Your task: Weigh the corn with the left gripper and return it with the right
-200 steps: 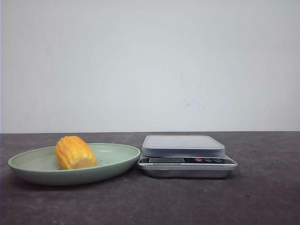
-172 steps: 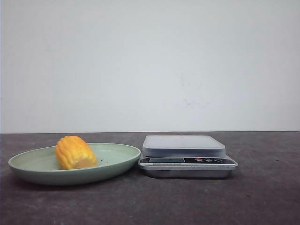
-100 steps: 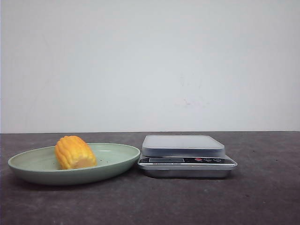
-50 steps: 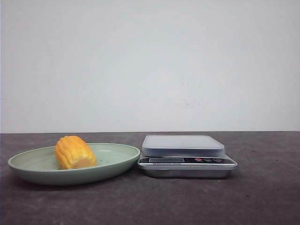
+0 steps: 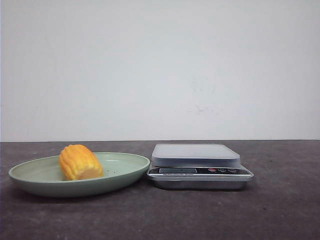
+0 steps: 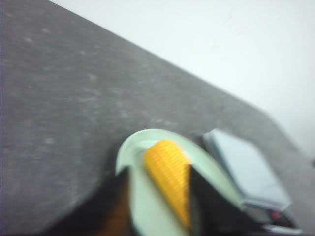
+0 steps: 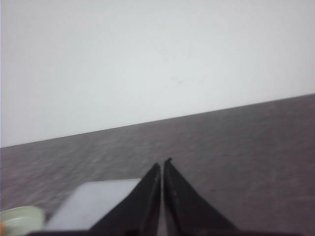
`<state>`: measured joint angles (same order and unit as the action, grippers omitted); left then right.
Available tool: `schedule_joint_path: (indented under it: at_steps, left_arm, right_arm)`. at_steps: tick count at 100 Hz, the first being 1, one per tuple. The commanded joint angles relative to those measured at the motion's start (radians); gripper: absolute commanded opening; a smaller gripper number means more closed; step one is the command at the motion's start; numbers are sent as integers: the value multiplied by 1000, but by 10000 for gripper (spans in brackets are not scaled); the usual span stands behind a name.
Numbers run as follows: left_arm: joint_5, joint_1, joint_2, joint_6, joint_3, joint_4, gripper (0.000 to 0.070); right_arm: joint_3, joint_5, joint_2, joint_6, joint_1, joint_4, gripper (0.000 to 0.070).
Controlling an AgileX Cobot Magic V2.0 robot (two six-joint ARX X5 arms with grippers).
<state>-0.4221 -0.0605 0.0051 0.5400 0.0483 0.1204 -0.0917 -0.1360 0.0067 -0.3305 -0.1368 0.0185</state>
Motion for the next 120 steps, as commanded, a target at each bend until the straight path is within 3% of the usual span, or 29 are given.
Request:
schedule_joint_path:
  at_steps: [1,24,41,59,73,81,84,87,94,98,102,120]
  left_arm:
    - [-5,-1,-2,80,50,-47,12]
    - [-5,-1,93,60,340,98,15]
    - [-5,-1,273,-131,663,328,15]
    - [11,-1,447,-366,955,499,13]
    - [10,2,535,-382,1057,550,20]
    - [-4,3,551,-382,1062,546,103]
    - [-8,3,554,-382,1062,546,183]
    - [-11,3,558,-382,1062,546,292]
    - [-19,6,565,-365,1062,546,590]
    - [-20,10,569,-347,1062,547,700]
    - [-21,16,574,-330,1062,547,700]
    - [-25,40,610,-306,1061,587,700]
  right_arm:
    - [-92,-5,5,-21,-1,-51,4]
    - [-459,-23,173,152,-1,-329,4]
    - [-734,-25,346,254,-1,-502,4]
    - [-858,-30,459,279,-1,-520,4]
    - [-865,-113,491,278,-2,-523,4]
    - [-865,-171,496,274,-1,-525,15]
    - [-865,-180,497,268,-1,-526,57]
    - [-865,-181,497,261,-1,-526,144]
    - [-865,-179,497,258,-1,-528,460]
    - [-865,-178,497,256,-1,-529,618]
    - [-865,-178,497,254,-1,-529,700]
    - [-865,-178,497,241,-1,-530,700]
